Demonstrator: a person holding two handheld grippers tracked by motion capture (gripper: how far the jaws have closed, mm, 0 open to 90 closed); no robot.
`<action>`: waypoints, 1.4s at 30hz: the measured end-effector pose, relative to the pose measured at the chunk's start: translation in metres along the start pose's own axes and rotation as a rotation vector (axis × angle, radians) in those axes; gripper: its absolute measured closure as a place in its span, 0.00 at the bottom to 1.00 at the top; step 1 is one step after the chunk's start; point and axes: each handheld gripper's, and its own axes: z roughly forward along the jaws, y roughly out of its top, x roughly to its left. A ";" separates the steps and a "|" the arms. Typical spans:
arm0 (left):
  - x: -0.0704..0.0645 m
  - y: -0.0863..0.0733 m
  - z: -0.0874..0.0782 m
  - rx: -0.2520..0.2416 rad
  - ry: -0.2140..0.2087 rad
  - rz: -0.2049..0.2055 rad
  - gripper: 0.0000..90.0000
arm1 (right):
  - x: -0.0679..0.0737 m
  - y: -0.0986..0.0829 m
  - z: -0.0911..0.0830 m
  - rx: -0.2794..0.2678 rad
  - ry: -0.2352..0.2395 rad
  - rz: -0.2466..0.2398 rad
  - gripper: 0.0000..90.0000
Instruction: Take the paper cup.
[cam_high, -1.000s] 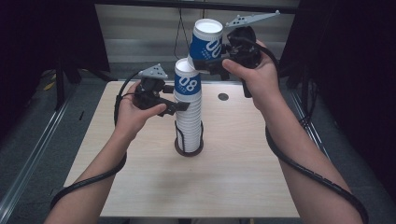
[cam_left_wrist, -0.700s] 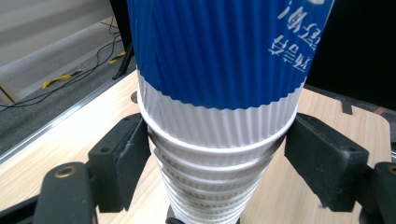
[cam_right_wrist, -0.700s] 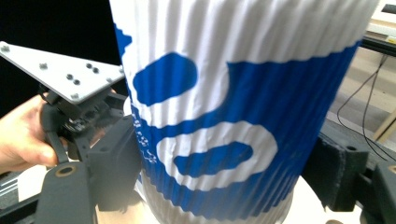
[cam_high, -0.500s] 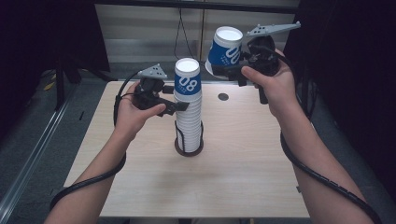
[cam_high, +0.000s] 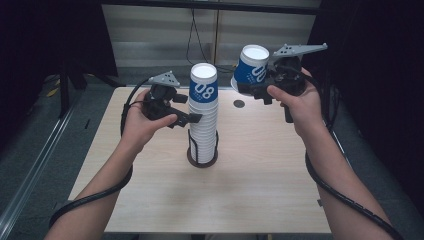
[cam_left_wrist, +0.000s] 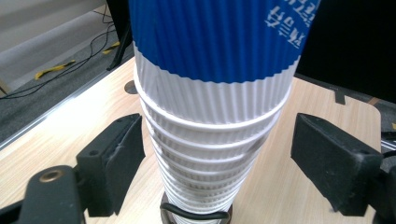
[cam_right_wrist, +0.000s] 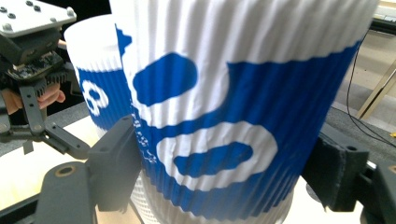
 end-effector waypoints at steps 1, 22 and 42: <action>0.000 -0.001 0.000 -0.001 -0.003 -0.004 0.18 | -0.001 -0.002 0.000 0.003 0.000 -0.002 0.24; 0.003 -0.024 -0.006 0.049 0.014 -0.006 0.18 | 0.002 -0.045 0.002 0.035 -0.003 -0.033 0.23; -0.006 -0.043 0.000 0.118 -0.012 0.005 0.18 | 0.009 -0.090 0.010 0.093 0.036 -0.051 0.23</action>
